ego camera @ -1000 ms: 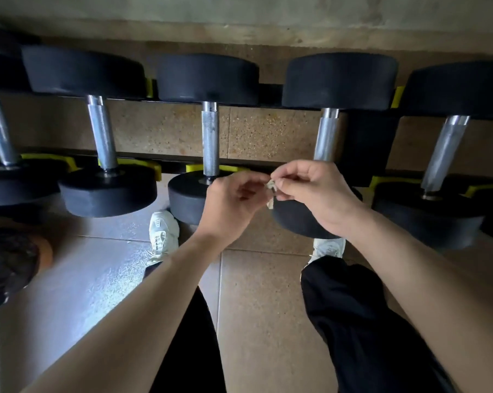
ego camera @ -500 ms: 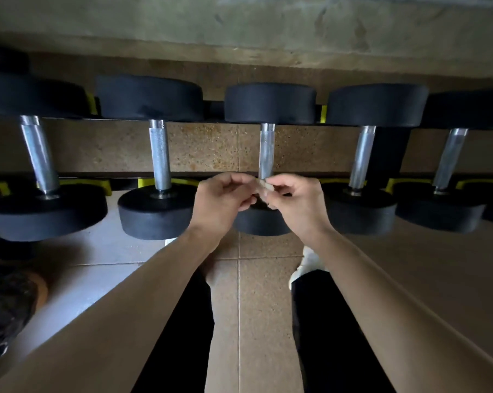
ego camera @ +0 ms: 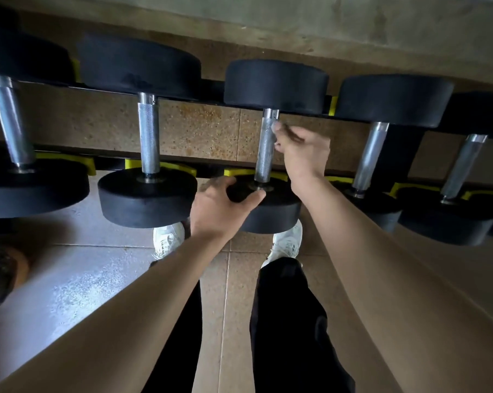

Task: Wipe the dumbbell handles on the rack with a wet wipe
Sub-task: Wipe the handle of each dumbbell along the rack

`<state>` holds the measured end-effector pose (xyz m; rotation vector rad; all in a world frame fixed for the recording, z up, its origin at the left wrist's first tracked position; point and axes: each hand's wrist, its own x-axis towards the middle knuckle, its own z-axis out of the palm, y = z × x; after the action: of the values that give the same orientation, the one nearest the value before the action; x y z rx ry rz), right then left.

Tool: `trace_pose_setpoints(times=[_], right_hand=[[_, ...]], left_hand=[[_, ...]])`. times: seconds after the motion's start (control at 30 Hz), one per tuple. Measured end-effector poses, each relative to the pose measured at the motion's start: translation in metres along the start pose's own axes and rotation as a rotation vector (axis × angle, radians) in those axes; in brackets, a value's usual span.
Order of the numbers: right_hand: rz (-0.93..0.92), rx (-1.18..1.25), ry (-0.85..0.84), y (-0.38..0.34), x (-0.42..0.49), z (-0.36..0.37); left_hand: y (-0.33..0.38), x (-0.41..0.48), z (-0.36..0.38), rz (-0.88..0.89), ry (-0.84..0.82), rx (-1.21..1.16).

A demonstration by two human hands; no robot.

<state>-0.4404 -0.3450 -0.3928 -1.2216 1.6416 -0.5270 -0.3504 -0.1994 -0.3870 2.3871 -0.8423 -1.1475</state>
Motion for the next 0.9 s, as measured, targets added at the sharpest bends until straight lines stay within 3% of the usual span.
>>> trace_pose_setpoints(times=[0.17, 0.37, 0.43, 0.6, 0.8, 0.9], right_hand=[[0.122, 0.11, -0.007, 0.013, 0.001, -0.003], [0.202, -0.058, -0.251, 0.029, -0.008, -0.026], [0.098, -0.146, -0.276, 0.024, -0.007, -0.031], [-0.438, -0.319, -0.059, -0.003, 0.006, -0.018], [-0.532, -0.452, -0.109, 0.026, -0.002, -0.008], [-0.445, -0.51, -0.247, 0.043, -0.018, -0.017]], left_hand=[[0.014, -0.01, 0.032, -0.123, -0.001, -0.112], [0.008, -0.008, 0.035, -0.089, 0.002, -0.201], [0.004, -0.007, 0.033, -0.074, -0.024, -0.196], [0.002, -0.004, 0.033, -0.069, -0.029, -0.228], [-0.001, -0.002, 0.03, -0.067, -0.067, -0.249], [-0.003, -0.001, 0.029, -0.073, -0.088, -0.235]])
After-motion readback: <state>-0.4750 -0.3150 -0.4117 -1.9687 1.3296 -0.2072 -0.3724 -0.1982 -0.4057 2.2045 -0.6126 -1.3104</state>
